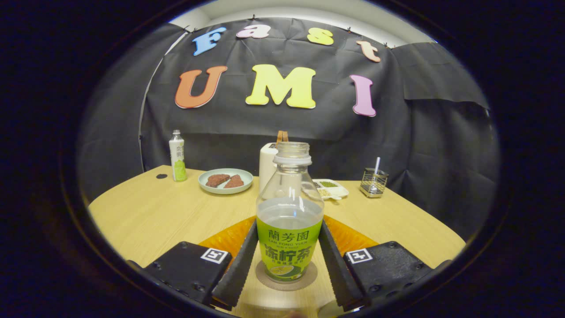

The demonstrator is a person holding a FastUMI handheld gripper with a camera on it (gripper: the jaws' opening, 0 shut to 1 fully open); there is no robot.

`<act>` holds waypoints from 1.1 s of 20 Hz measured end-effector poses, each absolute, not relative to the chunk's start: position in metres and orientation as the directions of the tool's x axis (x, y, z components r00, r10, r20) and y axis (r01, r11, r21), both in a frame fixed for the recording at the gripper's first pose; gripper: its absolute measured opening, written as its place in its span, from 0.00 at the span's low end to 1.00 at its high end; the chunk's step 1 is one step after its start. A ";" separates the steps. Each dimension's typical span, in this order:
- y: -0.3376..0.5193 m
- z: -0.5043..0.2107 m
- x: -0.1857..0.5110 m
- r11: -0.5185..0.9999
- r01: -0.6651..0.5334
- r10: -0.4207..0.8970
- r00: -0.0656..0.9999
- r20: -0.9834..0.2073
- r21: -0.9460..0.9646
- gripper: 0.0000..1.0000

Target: Take the bottle from table, then pour the juice into the cup, finally place the bottle on the coaster

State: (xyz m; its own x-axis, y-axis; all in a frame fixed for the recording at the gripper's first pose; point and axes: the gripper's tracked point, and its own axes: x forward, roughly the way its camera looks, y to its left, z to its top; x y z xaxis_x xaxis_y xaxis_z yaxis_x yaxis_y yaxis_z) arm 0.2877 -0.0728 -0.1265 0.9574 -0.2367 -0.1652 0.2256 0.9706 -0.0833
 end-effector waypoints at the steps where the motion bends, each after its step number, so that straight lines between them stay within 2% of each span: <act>1: -0.074 -0.129 0.288 0.972 0.224 -0.232 0.958 -0.169 -0.067 0.85; 4: -0.075 -0.134 0.287 0.978 0.208 -0.208 0.962 -0.179 -0.019 0.94; 13: -0.067 -0.117 0.276 0.982 0.189 -0.190 0.969 -0.156 -0.027 1.00; 22: -0.056 -0.036 0.226 0.982 0.186 -0.188 0.979 -0.084 -0.026 1.00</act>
